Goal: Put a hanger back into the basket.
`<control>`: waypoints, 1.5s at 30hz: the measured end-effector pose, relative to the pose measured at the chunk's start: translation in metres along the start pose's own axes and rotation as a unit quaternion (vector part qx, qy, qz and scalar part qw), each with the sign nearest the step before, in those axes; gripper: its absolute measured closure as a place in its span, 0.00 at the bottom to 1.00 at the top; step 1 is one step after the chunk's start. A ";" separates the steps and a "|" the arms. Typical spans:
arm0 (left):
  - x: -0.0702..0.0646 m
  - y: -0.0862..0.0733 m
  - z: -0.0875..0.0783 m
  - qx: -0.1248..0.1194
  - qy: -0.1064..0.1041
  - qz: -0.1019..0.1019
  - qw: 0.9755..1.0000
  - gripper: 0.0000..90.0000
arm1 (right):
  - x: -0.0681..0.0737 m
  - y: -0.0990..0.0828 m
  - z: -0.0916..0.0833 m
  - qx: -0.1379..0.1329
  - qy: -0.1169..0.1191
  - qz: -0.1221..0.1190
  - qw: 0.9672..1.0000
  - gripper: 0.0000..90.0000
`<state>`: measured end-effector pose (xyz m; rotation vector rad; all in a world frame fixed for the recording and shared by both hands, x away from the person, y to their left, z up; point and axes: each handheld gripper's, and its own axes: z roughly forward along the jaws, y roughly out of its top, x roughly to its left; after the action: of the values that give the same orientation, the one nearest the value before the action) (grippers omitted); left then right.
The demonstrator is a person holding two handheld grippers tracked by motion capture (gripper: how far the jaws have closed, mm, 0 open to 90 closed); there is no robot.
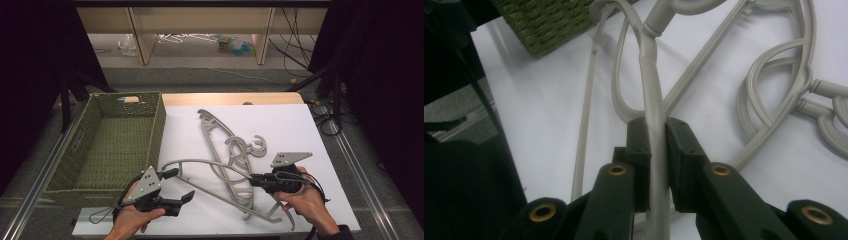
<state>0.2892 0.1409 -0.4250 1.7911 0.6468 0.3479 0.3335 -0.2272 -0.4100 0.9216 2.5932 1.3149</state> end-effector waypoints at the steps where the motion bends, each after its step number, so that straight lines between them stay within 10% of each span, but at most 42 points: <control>1: 0.000 0.000 0.000 0.000 0.000 0.000 1.000 0.18 | 0.001 -0.002 -0.002 0.001 0.003 -0.001 1.000 0.91; 10: -0.001 0.020 0.030 0.035 -0.044 0.016 0.998 0.17 | 0.010 -0.014 -0.006 0.013 0.012 -0.025 1.000 0.91; 23: 0.004 0.027 0.068 0.114 -0.080 0.034 0.990 0.26 | 0.023 -0.009 -0.004 0.016 0.030 -0.054 0.998 0.91; 30: 0.003 0.026 0.082 0.163 -0.114 0.074 0.977 0.43 | 0.028 -0.008 -0.003 0.019 0.043 -0.070 0.996 0.91; 39: 0.000 0.025 0.084 0.172 -0.129 0.111 0.970 0.74 | 0.029 -0.007 -0.002 0.022 0.047 -0.081 0.995 0.91; 45: -0.009 0.033 0.077 0.193 -0.130 0.152 0.961 0.82 | 0.028 -0.007 -0.003 0.016 0.056 -0.099 0.993 0.89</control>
<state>0.3313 0.0685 -0.4168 2.2723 0.2608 0.1919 0.3062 -0.2171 -0.4083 0.5900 2.7136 1.3092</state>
